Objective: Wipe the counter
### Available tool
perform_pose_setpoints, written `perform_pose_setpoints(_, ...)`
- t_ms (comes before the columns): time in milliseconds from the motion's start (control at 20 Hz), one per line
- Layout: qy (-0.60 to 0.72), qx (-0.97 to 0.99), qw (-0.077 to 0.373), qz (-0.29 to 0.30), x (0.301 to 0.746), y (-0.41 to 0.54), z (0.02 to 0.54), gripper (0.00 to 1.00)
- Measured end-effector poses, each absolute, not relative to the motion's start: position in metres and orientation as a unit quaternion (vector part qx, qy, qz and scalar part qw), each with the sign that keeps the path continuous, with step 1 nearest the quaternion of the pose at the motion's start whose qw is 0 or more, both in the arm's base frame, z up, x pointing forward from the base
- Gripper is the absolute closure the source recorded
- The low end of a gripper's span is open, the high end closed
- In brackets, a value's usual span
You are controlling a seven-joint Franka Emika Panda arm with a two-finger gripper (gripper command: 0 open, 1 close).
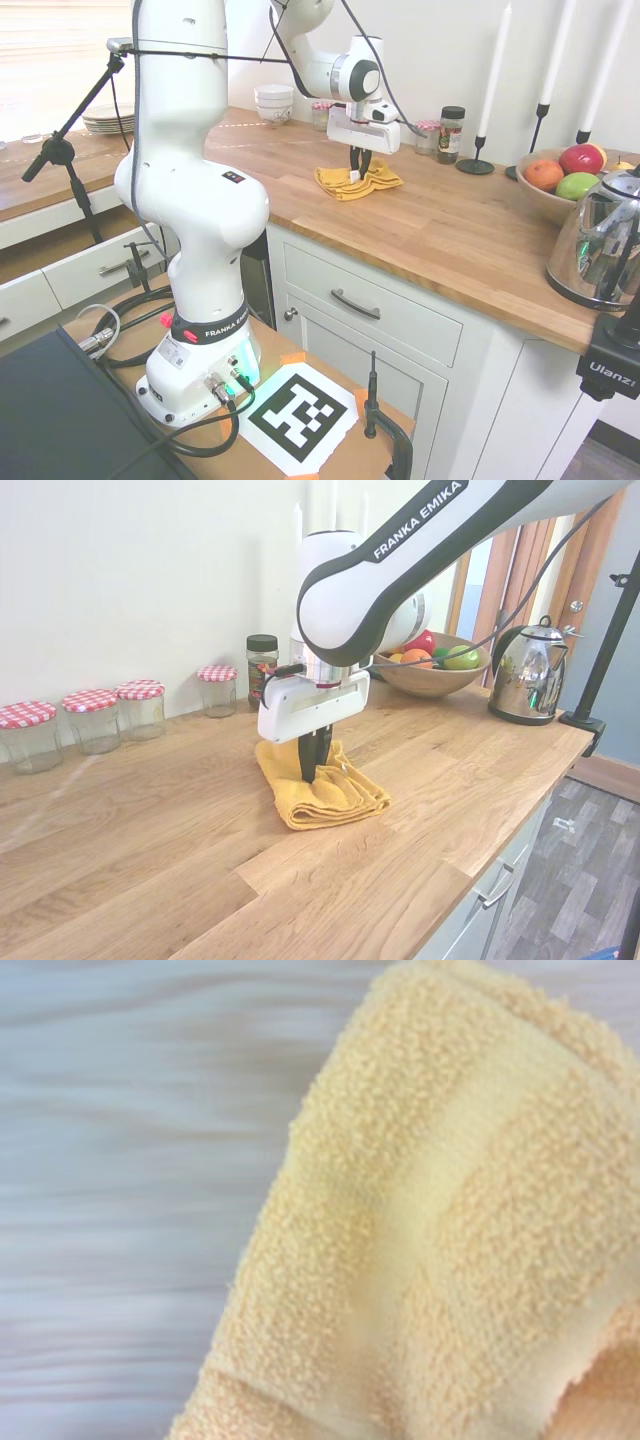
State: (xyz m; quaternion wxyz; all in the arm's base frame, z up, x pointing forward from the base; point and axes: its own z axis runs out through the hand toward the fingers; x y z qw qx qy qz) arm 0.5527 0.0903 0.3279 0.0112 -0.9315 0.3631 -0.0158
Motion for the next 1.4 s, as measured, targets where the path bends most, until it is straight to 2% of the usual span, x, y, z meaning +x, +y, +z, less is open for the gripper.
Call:
perform_pose_setpoints(700, 0.314, -0.947, -0.040, -0.062, 0.517, 0.279, 0.325, 1.00)
perform_pose_setpoints(950, 0.310, -0.947, -0.052, -0.060, 0.516, 0.293, 0.325, 1.00)
perform_pose_setpoints(1000, 0.311, -0.947, -0.052, -0.060, 0.516, 0.293, 0.326, 0.00)
perform_pose_setpoints(1400, 0.321, -0.944, -0.051, -0.056, 0.519, 0.285, 0.327, 0.00)
